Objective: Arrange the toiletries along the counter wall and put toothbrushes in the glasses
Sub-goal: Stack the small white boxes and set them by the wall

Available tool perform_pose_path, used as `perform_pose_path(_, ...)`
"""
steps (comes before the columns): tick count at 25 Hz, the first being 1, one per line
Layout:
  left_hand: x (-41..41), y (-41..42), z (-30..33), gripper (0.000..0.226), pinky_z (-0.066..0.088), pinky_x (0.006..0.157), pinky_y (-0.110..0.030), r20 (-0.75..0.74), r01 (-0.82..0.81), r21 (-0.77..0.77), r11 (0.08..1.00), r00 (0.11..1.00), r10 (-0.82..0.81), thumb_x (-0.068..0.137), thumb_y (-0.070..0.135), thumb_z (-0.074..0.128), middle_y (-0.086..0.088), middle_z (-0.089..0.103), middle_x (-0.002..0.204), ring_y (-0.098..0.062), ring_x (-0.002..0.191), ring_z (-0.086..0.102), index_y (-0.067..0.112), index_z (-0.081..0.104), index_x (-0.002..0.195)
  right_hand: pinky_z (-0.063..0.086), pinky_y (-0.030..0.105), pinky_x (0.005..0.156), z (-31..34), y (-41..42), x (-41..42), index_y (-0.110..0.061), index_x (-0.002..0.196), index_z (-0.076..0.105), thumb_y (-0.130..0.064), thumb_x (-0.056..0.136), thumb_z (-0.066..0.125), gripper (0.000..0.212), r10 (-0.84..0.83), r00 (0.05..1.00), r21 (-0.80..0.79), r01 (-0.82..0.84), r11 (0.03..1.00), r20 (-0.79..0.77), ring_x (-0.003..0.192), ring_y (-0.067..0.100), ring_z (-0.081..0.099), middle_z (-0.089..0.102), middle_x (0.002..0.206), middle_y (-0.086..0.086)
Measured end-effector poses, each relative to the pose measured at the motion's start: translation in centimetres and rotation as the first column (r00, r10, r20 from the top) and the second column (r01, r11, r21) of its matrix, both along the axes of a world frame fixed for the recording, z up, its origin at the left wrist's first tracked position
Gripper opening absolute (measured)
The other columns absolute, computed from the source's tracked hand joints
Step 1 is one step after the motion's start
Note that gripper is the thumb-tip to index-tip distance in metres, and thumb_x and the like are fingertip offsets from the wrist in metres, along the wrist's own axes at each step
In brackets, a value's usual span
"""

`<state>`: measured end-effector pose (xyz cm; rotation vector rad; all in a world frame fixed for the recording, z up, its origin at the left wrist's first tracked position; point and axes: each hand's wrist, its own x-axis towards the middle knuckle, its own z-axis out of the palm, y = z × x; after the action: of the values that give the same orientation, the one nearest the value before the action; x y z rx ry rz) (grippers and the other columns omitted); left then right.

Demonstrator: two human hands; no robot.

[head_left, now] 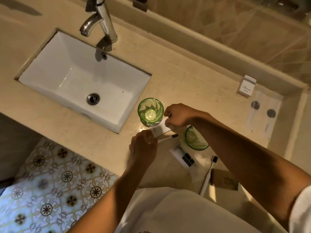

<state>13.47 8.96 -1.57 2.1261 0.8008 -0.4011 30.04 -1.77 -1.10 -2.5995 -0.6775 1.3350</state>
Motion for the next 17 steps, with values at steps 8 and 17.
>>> perform_pose_path(8, 0.9, -0.2, 0.6, 0.027, 0.049, 0.093, -0.032, -0.013, -0.061, -0.153, 0.986, 0.998, 0.060, 0.095, 0.018, 0.061, -0.003, 0.070, 0.127, -0.021, 0.115, 0.064, 0.016, 0.065, 0.122, 0.041, 0.026, 0.086, 0.3, -1.5, -0.3, -0.015, 0.131, 0.062, -0.026, 0.090, 0.065, 0.043, -0.115, 0.992, 0.092, 0.110, 0.990, 0.049, 0.119, 0.025, 0.058, 0.063, 0.135, 0.007)
perform_pose_path(17, 3.8, -4.1, 2.0, 0.024, 0.057, 0.074, -0.014, 0.191, -0.182, -0.283, 0.942, 0.951, 0.241, 0.094, 0.001, 0.060, -0.006, 0.076, 0.110, -0.011, 0.095, 0.069, 0.009, 0.076, 0.110, 0.045, 0.026, 0.086, 1.7, -5.2, 0.9, -0.023, 0.127, 0.062, -0.017, 0.089, 0.061, 0.039, -0.522, 0.850, 0.424, 0.447, 0.788, 0.074, 0.099, 0.017, 0.059, 0.061, 0.113, 0.003)
